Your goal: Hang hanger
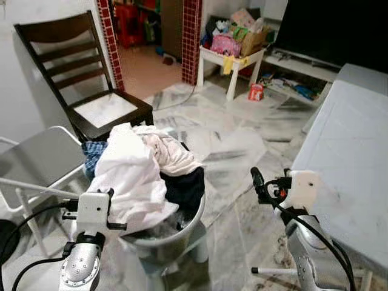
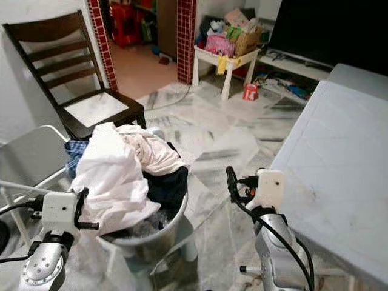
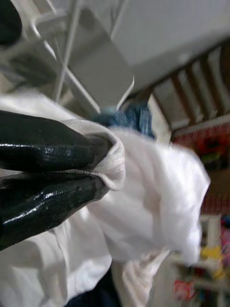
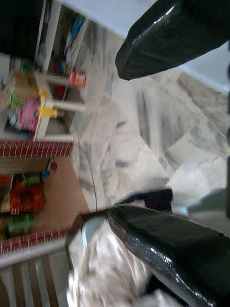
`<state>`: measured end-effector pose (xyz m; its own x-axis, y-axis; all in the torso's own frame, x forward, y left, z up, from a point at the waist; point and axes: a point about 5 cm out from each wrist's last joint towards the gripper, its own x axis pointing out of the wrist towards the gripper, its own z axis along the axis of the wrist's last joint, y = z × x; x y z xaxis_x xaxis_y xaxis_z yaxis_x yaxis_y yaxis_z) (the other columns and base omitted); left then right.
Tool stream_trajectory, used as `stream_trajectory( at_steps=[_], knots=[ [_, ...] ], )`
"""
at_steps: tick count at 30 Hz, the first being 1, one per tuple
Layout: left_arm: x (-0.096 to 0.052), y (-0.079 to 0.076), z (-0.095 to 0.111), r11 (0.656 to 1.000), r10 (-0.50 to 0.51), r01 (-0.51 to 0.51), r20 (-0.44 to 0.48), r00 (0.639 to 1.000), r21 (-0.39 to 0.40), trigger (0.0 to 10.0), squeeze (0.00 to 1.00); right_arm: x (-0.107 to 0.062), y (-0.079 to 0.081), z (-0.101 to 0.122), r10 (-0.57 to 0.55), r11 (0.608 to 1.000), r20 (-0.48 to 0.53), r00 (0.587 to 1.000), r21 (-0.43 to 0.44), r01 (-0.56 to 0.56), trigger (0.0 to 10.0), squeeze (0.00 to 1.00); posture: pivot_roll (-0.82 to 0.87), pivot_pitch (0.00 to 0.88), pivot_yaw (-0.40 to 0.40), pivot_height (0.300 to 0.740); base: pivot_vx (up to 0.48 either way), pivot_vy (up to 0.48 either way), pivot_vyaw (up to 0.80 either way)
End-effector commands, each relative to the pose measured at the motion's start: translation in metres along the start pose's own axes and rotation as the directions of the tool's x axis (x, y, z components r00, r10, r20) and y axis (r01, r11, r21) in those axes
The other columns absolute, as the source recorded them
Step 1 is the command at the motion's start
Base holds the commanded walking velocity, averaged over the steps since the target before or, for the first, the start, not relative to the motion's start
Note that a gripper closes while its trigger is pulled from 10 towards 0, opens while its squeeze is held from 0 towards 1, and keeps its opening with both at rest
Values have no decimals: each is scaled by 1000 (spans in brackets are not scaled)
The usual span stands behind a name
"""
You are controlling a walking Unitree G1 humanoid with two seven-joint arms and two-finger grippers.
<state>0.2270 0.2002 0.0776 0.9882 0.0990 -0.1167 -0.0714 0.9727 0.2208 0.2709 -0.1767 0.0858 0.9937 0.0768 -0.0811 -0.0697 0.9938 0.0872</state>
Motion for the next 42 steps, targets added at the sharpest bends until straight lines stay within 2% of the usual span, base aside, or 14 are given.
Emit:
stream_trajectory(
  at_steps=[1,16,23,29,33,38,42],
  knots=[
    [-1,-3,-1,1000,-1,1,-6,1000,-11,10000,0,2,-1,2,-1,1000,4,1000,-1,1,10000,0,-15,0,-2,740,-315,0,0],
    [8,-6,4,1000,-19,19,14,1000,-17,10000,0,4,0,5,-30,1000,19,999,7,30,10000,0,-38,0,23,740,-310,0,0],
    [14,-7,23,998,-16,21,79,997,-63,10000,0,7,-1,8,-53,999,33,998,16,52,10000,0,-39,0,35,740,-195,0,0],
    [17,-19,45,990,-73,89,147,986,-107,10000,0,9,3,9,-39,999,35,999,16,39,10000,0,-36,0,36,740,0,0,0],
    [17,-20,47,990,-79,95,150,985,-105,10000,0,10,3,10,-42,999,38,998,15,42,10000,0,-34,0,38,740,0,0,0],
    [18,-20,56,975,-115,145,177,977,-169,10000,0,11,2,10,-51,999,38,998,16,50,10000,0,-33,0,44,740,0,0,0],
    [18,-22,61,967,-139,175,189,972,-184,10000,0,10,3,9,-52,998,34,998,19,52,10000,0,-34,0,49,740,0,0,-134]
  ],
)
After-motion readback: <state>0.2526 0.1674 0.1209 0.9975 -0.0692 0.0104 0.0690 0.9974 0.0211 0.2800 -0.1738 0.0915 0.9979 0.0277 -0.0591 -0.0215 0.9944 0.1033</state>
